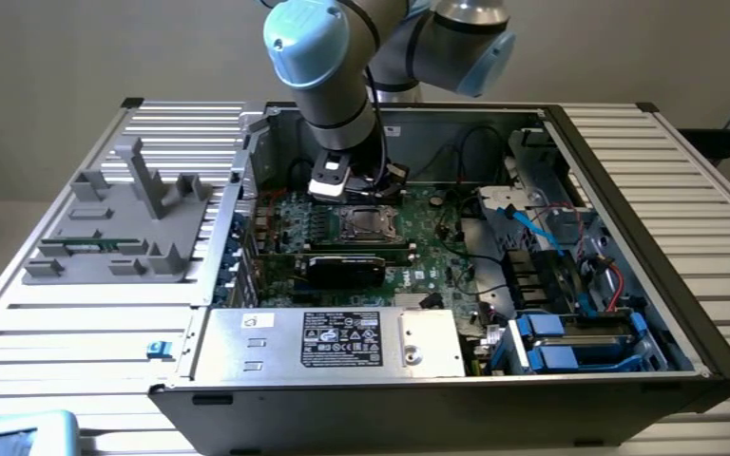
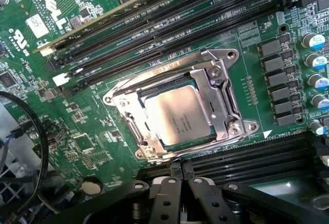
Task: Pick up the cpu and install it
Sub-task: 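Install the first cpu locking lever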
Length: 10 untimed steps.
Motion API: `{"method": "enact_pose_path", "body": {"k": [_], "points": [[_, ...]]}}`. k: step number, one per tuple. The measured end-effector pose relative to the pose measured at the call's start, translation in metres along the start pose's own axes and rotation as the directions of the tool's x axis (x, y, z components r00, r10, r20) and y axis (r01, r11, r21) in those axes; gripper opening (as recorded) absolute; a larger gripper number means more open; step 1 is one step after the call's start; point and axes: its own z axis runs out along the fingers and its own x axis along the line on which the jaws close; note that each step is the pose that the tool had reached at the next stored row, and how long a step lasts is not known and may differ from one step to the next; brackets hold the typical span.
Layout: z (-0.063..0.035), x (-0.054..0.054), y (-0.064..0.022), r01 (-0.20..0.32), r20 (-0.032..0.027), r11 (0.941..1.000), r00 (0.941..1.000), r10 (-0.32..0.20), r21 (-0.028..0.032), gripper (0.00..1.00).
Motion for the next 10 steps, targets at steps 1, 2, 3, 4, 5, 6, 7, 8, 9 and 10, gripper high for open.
{"method": "enact_pose_path", "body": {"k": [1, 2, 3, 4, 5, 6, 7, 8, 9, 10], "points": [[-0.0001, 0.0, 0.0, 0.0, -0.0001, 1.0, 1.0, 0.0, 0.0002, 0.11], [-0.0003, 0.0001, 0.0001, 0.0, -0.0001, 1.0, 1.0, 0.0, 0.0003, 0.11], [-0.0003, 0.0002, 0.0001, 0.0, -0.0002, 1.0, 1.0, 0.0, 0.0004, 0.11], [-0.0004, 0.0002, 0.0001, 0.0, -0.0001, 1.0, 1.0, 0.0, 0.0003, 0.11], [-0.0005, 0.0003, 0.0001, 0.0, -0.0001, 1.0, 1.0, 0.0, 0.0003, 0.11], [-0.0007, 0.0003, 0.0002, 0.0, -0.0001, 1.0, 1.0, 0.0, 0.0002, 0.11], [-0.0011, 0.0004, 0.0003, 0.0, -0.0001, 1.0, 1.0, 0.0, 0.0001, 0.11], [-0.0016, 0.0005, 0.0005, 0.0, -0.0005, 1.0, 1.0, 0.0, -0.0014, 0.11], [-0.0016, 0.0006, 0.0005, 0.0, -0.0001, 1.0, 1.0, 0.0, -0.0006, 0.11], [-0.0016, 0.0006, 0.0004, 0.0, 0.0001, 1.0, 1.0, 0.0, -0.0002, 0.11]]}}
